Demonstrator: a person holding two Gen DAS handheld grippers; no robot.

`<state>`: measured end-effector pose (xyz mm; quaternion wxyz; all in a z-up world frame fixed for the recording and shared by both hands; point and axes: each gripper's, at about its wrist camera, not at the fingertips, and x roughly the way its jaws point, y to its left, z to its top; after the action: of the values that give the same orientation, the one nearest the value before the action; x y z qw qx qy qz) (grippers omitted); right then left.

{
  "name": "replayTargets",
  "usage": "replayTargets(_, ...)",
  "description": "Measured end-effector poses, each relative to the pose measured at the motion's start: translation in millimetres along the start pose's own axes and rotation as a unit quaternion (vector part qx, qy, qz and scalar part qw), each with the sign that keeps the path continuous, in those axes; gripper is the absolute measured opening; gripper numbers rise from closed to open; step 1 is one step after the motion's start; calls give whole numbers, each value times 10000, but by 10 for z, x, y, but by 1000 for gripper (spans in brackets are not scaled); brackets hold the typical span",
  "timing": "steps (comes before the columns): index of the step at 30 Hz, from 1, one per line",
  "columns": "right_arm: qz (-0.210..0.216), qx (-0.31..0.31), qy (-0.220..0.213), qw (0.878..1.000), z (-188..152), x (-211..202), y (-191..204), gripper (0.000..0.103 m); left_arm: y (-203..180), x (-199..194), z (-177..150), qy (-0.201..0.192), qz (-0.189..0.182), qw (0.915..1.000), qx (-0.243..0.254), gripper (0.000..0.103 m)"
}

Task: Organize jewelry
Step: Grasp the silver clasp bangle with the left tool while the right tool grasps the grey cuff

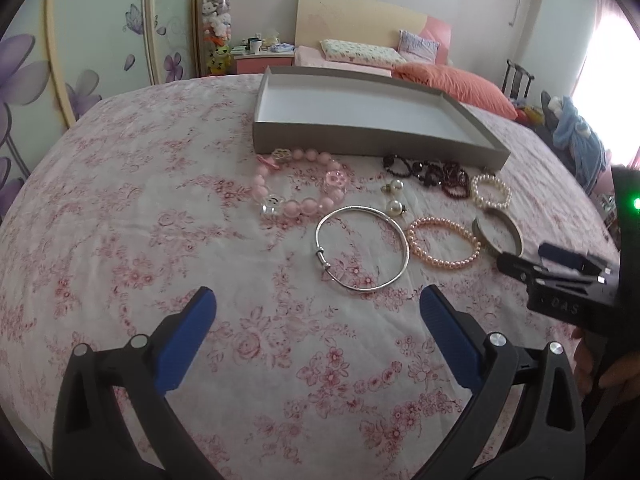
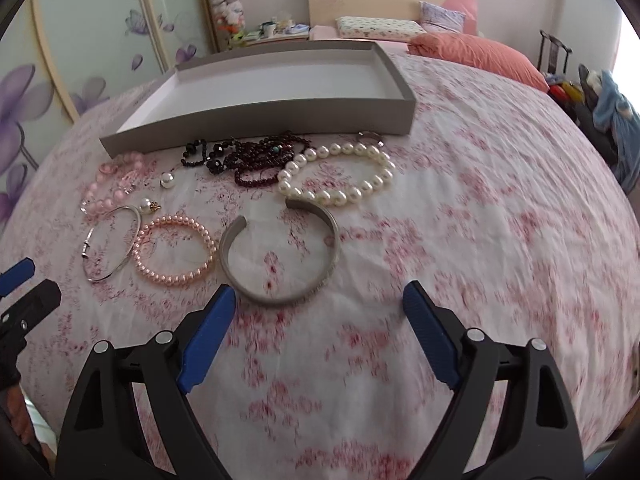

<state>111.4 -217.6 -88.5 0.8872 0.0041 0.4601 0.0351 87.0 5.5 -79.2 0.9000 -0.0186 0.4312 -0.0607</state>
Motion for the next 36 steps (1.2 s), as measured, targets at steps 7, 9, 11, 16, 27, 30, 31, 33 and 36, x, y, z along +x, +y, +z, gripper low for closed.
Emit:
replayTargets(7,11,-137,-66,9999,73,20,113,83,-121,165,108,138,141,9993,316,99)
replayTargets(9,51,-160,-169,9997,74,25,107,72,-160,207,137,163,155,9990,390,99)
replayTargets(11,49,-94,-188,9998,93,20,100,67,-192,257,173,199,168,9987,440,99)
replayTargets(16,-7,-9,-207,9998,85,1,12,66,-248,366,251,278,211,9982,488,98)
replayTargets(27,-17,33,-212,9998,140,36,-47,67,-358,555,345,381,241,9975,535,85)
replayTargets(30,-31,34,-206,9998,156,46,-38,67,-371,588,377,369,250,9976,527,86)
replayTargets(31,-34,36,-205,9998,161,49,-34,67,-378,601,395,359,255,9977,523,86)
replayTargets(33,-29,41,-209,9998,170,64,-53,68,-374,620,416,333,249,9978,519,84)
replayTargets(36,-35,33,-218,9998,181,75,-65,68,-378,620,420,266,240,9980,517,77)
